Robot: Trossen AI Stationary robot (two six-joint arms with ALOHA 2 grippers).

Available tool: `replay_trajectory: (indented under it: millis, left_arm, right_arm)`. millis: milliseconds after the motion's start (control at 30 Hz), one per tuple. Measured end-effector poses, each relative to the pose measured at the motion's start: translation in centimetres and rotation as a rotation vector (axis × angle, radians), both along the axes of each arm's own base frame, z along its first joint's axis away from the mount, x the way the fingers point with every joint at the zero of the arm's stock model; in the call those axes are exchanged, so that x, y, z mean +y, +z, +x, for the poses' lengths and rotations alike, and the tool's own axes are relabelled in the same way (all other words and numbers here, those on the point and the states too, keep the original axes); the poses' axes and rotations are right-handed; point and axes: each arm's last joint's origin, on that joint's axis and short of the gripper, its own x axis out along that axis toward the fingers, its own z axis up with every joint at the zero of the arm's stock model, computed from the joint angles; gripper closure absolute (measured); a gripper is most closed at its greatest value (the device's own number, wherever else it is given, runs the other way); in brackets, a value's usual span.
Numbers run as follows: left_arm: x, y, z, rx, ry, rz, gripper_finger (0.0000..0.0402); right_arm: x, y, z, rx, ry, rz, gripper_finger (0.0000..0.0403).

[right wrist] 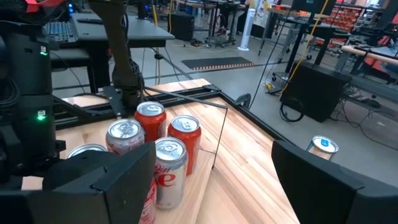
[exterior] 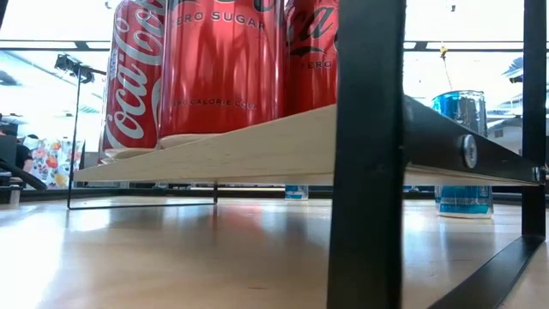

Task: Place canned beverage on shelf
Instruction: Adjust the red and black soda can on the shelf

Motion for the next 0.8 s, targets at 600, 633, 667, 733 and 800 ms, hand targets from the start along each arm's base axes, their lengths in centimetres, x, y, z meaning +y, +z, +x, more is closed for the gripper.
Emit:
replay_trajectory:
  millis: [600,633,667,733,800]
  left_arm:
    - [0.05,-0.10,-0.04,-0.005,-0.010,0.029,0.0106]
    - [0.01,-0.07,0.02,-0.012,-0.010,0.026,0.0106]
    - [-0.03,-0.01,0.07,-0.020,-0.010,0.021,0.0106]
    - [-0.08,0.18,0.11,-0.031,-0.010,0.015,0.0106]
    - [-0.15,0.50,0.19,-0.049,-0.011,0.006,0.0106]
  right_arm:
    - [0.01,-0.01,0.00,0.002,0.003,0.002,0.0072]
    - [0.01,-0.01,0.00,0.002,0.003,0.002,0.0072]
    - [0.01,-0.01,0.00,0.002,0.003,0.002,0.0072]
    - [0.01,-0.01,0.00,0.002,0.003,0.002,0.0072]
    - [0.01,-0.01,0.00,0.003,0.003,0.002,0.0072]
